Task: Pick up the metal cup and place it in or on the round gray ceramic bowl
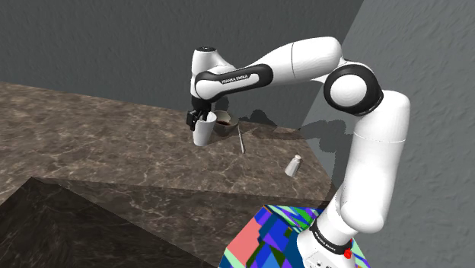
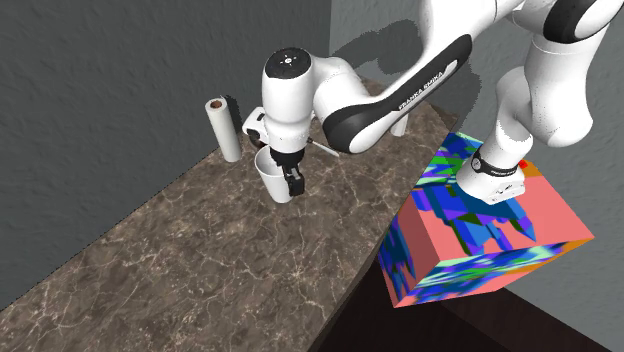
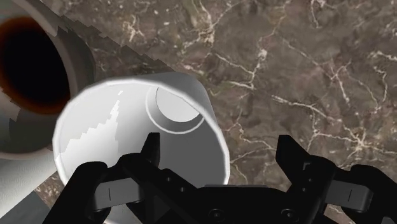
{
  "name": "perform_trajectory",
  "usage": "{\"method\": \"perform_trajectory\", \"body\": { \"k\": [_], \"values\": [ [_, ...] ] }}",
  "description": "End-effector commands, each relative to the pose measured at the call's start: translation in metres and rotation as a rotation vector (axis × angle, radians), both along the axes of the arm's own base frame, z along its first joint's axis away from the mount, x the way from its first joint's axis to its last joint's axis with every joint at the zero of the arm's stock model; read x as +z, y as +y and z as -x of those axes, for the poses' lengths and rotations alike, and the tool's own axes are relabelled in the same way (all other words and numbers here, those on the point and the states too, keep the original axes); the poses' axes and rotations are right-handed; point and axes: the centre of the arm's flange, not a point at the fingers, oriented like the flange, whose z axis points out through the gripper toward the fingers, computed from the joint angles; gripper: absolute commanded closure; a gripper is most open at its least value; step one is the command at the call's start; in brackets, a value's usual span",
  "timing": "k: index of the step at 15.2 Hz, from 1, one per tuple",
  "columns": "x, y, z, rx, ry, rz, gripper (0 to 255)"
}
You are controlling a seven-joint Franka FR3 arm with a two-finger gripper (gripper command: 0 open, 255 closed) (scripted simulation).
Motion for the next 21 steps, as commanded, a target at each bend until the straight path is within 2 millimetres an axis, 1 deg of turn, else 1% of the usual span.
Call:
{"method": "perform_trajectory", "body": {
  "k": [1, 7, 8, 17, 21],
  "values": [
    [-0.002, 0.0, 0.0, 0.0, 0.0, 0.0, 0],
    [-0.002, 0.0, 0.0, 0.0, 0.0, 0.0, 0],
    [-0.002, 0.0, 0.0, 0.0, 0.0, 0.0, 255],
    [-0.002, 0.0, 0.0, 0.0, 0.0, 0.0, 255],
    [0.019, 0.0, 0.0, 0.0, 0.0, 0.0, 255]
  ]
}}
